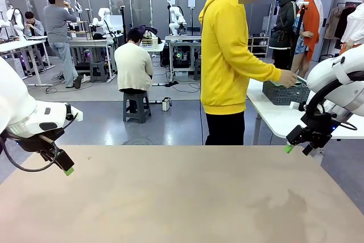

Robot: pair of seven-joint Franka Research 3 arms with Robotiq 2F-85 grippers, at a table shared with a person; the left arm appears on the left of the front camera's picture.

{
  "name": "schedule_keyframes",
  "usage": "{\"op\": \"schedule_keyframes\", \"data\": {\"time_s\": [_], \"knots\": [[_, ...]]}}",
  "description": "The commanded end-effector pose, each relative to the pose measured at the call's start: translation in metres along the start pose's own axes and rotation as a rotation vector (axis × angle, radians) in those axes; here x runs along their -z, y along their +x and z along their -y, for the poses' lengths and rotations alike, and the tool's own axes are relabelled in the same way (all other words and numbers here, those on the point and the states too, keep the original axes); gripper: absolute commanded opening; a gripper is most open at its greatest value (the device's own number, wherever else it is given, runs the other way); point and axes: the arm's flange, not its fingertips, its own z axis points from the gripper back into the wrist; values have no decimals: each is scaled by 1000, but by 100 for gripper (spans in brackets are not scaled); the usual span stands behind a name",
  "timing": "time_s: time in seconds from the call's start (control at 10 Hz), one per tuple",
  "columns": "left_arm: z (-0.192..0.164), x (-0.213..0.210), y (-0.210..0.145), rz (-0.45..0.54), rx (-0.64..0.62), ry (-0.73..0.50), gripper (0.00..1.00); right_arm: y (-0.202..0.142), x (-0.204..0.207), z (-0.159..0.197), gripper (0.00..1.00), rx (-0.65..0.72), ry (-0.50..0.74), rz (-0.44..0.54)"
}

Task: Fold the towels and place them in the basket.
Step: Stack the folded Towel with hook on the right side of the table.

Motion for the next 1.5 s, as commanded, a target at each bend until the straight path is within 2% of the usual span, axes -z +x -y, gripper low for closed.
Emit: {"op": "schedule_keyframes", "data": {"time_s": [0.0,1.4], "knots": [[1,0,0,-3,-1,10,100,1,0,2,100,-12,13,4],[1,0,0,-3,-1,10,100,1,0,2,100,-12,13,4]]}}
